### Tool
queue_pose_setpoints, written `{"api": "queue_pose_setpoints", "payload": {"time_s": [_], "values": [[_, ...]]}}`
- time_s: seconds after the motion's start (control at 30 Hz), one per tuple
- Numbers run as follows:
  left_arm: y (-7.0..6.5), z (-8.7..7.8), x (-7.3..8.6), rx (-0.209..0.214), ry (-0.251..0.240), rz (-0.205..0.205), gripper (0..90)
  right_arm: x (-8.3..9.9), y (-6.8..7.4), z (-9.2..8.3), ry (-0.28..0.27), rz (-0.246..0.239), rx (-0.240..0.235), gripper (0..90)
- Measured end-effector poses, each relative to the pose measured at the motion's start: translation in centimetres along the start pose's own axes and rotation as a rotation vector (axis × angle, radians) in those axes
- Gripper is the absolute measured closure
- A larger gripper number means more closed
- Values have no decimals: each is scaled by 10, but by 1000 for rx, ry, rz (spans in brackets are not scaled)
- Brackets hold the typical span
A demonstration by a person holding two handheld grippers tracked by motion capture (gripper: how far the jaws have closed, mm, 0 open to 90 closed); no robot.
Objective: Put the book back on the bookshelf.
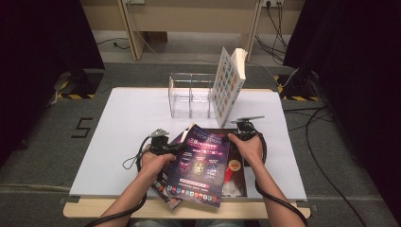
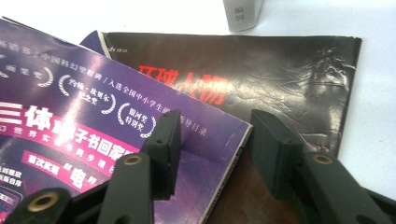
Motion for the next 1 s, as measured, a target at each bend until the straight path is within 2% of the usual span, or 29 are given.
{"api": "queue_pose_setpoints", "payload": {"time_s": [0.13, 0.43, 0.63, 0.8, 1.0], "values": [[2, 2, 2, -14, 11, -2, 827, -1, -2, -1, 6, 18, 4, 605], [4, 3, 4, -27, 20, 6, 820, -3, 0, -3, 6, 13, 20, 632], [4, 3, 4, -31, 16, 8, 819, 0, -2, -1, 6, 49, -2, 589], [4, 3, 4, -33, 15, 7, 817, -1, -1, 0, 13, 38, -13, 537], [5, 3, 5, -40, 15, 2, 806, 0, -3, 0, 7, 39, -2, 621]]}}
Point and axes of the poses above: each handheld gripper's, and its own axes: z roughly forward along the jaws, x roughly out of its underside, y roughly to its left, the point moved 7 cm from there along z, roughly forward along the jaws, and after that the axes turned 11 degrees about -y, right-handed, at the moved point
